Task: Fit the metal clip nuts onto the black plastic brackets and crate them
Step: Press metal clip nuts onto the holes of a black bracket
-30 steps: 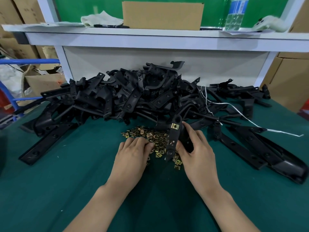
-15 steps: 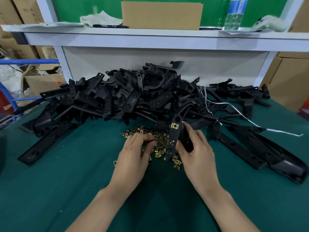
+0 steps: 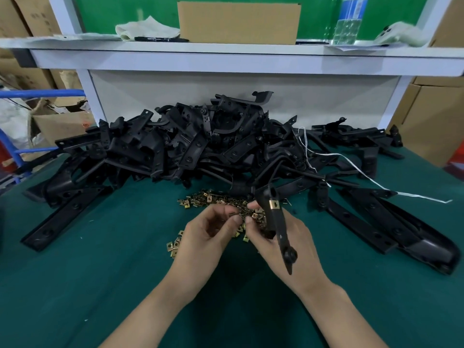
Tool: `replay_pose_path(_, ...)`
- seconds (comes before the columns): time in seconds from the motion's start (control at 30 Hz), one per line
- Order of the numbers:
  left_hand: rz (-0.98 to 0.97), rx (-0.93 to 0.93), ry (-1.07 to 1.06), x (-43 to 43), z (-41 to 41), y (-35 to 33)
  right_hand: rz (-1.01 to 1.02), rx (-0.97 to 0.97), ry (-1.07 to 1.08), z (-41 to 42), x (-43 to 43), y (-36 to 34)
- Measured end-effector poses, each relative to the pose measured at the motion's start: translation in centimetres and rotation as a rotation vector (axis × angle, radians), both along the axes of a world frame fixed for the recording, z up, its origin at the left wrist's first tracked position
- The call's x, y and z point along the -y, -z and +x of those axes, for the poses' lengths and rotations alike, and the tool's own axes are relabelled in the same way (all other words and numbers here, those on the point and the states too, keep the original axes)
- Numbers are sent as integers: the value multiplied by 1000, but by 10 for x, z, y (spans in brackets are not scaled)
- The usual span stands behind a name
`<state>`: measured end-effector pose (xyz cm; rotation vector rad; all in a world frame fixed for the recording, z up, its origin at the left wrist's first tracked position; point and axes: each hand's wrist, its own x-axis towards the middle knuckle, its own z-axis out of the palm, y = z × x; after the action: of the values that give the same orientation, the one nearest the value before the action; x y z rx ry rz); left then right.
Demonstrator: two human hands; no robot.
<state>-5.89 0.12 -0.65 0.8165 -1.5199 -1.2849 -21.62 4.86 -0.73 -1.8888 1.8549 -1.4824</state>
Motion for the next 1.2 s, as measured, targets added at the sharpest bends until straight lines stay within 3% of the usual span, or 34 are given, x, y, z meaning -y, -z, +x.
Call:
replay_pose_path(0.27,27,-8,68,1,0,1,22,-160,-34,0,4,9)
replay_pose_path(0.73,-9,16,22,-5,0,-1,23,-37,-98,-2,2,7)
replay_pose_path(1.1,-89,159,1,-4,1,3,58,-3,-170,-4,1,4)
replay_pose_path(1.2,-50,124,-57,-1,1,4,45,-52,-131,-3,3,5)
